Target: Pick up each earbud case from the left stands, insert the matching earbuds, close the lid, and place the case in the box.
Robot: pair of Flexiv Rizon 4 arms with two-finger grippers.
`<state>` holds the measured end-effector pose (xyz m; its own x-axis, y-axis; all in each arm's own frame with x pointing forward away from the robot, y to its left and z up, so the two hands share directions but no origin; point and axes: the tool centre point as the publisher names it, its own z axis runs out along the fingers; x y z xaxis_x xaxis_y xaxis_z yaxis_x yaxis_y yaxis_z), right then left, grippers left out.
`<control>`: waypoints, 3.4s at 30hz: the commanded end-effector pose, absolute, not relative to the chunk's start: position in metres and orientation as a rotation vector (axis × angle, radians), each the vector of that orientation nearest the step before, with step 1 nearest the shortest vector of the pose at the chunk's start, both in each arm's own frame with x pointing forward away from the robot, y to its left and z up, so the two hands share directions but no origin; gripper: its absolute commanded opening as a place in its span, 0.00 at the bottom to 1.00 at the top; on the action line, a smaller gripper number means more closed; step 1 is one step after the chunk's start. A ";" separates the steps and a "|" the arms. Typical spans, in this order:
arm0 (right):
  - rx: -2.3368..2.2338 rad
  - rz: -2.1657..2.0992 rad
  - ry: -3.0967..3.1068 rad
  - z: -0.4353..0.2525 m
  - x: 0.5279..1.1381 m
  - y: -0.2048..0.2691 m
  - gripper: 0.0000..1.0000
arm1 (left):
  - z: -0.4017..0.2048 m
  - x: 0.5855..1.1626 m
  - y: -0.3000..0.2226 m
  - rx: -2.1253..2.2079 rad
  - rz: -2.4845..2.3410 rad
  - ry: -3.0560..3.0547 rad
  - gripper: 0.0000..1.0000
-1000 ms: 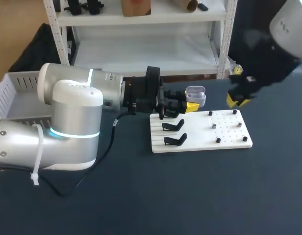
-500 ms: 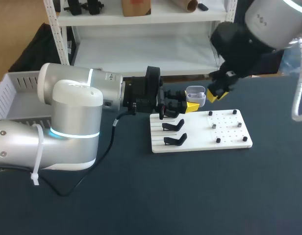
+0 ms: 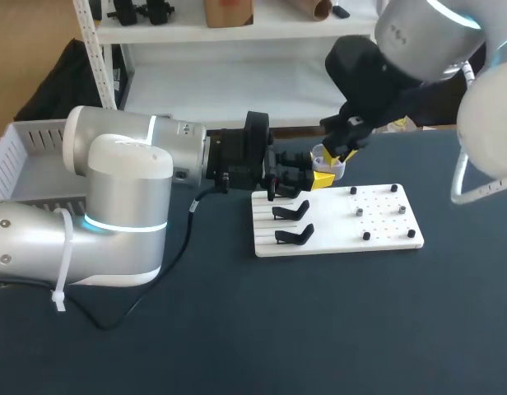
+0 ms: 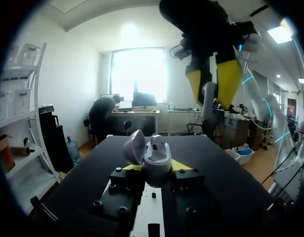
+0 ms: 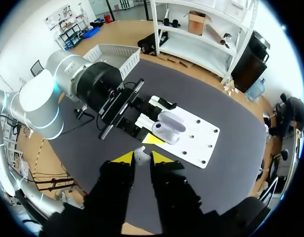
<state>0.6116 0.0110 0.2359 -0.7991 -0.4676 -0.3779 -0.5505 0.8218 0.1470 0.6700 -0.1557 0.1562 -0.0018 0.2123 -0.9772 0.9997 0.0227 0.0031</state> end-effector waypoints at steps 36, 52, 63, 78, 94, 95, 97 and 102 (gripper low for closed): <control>-0.922 0.162 2.775 0.226 0.638 0.021 0.00 | 0.156 0.669 -0.156 1.342 -1.079 1.374 0.00; -0.920 0.085 2.774 0.217 0.649 0.021 0.00 | 0.156 0.669 -0.156 1.342 -1.079 1.374 0.00; -0.916 0.073 2.787 0.211 0.651 0.016 0.00 | 0.156 0.669 -0.156 1.342 -1.079 1.374 0.00; -0.907 0.074 2.792 0.206 0.654 0.016 0.00 | 0.156 0.669 -0.156 1.342 -1.079 1.374 0.00; -0.919 0.073 2.791 0.203 0.655 0.015 0.00 | 0.156 0.669 -0.156 1.342 -1.079 1.374 0.00; -0.920 0.074 2.791 0.202 0.655 0.015 0.00 | 0.156 0.669 -0.156 1.342 -1.079 1.374 0.00; -0.922 0.075 2.791 0.201 0.655 0.015 0.00 | 0.156 0.669 -0.156 1.342 -1.079 1.374 0.00; -0.928 0.076 2.793 0.200 0.654 0.015 0.00 | 0.156 0.669 -0.156 1.342 -1.079 1.374 0.00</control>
